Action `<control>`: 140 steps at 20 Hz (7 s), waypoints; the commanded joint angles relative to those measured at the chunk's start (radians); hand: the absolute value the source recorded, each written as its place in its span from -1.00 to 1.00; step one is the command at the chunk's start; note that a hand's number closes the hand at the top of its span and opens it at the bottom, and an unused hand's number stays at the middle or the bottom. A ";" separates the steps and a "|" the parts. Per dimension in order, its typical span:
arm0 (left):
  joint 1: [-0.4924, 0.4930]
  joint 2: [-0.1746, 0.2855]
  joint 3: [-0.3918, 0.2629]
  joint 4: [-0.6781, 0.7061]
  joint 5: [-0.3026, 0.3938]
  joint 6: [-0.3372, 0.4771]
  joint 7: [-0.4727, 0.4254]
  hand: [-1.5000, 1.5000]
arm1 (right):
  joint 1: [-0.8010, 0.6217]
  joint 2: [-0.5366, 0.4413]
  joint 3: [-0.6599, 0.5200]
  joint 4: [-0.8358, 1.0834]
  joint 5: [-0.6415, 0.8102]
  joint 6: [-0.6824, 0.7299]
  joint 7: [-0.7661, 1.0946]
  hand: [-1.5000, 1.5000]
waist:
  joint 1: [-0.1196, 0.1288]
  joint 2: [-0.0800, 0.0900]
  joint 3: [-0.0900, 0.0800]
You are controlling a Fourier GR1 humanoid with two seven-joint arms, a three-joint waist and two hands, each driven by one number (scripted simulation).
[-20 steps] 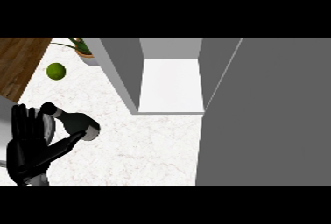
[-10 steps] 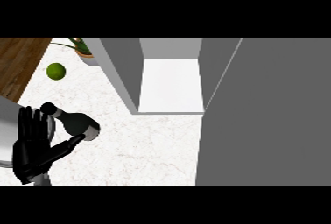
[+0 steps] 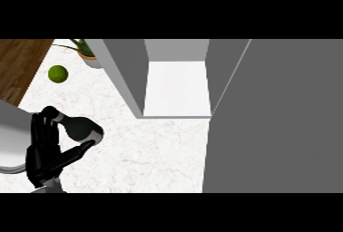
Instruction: Pick up the wine, place it into the cabinet and close the cabinet
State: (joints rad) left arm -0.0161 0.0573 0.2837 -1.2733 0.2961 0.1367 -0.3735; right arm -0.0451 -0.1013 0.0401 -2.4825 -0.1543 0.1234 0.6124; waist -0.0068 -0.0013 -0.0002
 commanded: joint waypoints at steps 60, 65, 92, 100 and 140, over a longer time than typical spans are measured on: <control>0.125 0.063 -0.257 -0.255 -0.039 -0.290 -0.134 1.00 | 0.021 0.027 -0.066 -0.036 -0.117 0.061 0.012 -1.00 | 0.012 -0.003 0.002; 0.064 0.074 -0.285 -0.413 -0.016 -0.243 0.074 1.00 | -0.037 0.018 -0.061 -0.051 -0.099 0.034 0.069 -1.00 | 0.006 -0.001 0.001; -0.361 -0.057 -0.813 -0.540 -0.222 0.443 0.505 1.00 | 0.025 0.046 -0.029 -0.091 -0.086 0.052 0.048 -1.00 | -0.008 -0.001 0.001; -0.533 -0.057 -0.765 -0.351 -0.161 0.524 0.470 1.00 | 0.064 0.037 -0.059 -0.083 -0.106 0.075 0.017 -1.00 | -0.010 0.001 0.001; -0.566 -0.057 -0.691 0.209 0.062 0.504 -0.072 1.00 | -0.037 0.013 -0.109 -0.066 -0.134 0.041 0.067 -1.00 | -0.008 0.003 0.000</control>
State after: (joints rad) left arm -0.5594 0.0050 -0.4399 -1.1391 0.3285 0.6677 -0.3919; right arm -0.0995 -0.0777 -0.0146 -2.4686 -0.1637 0.1626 0.6579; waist -0.0129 0.0002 -0.0003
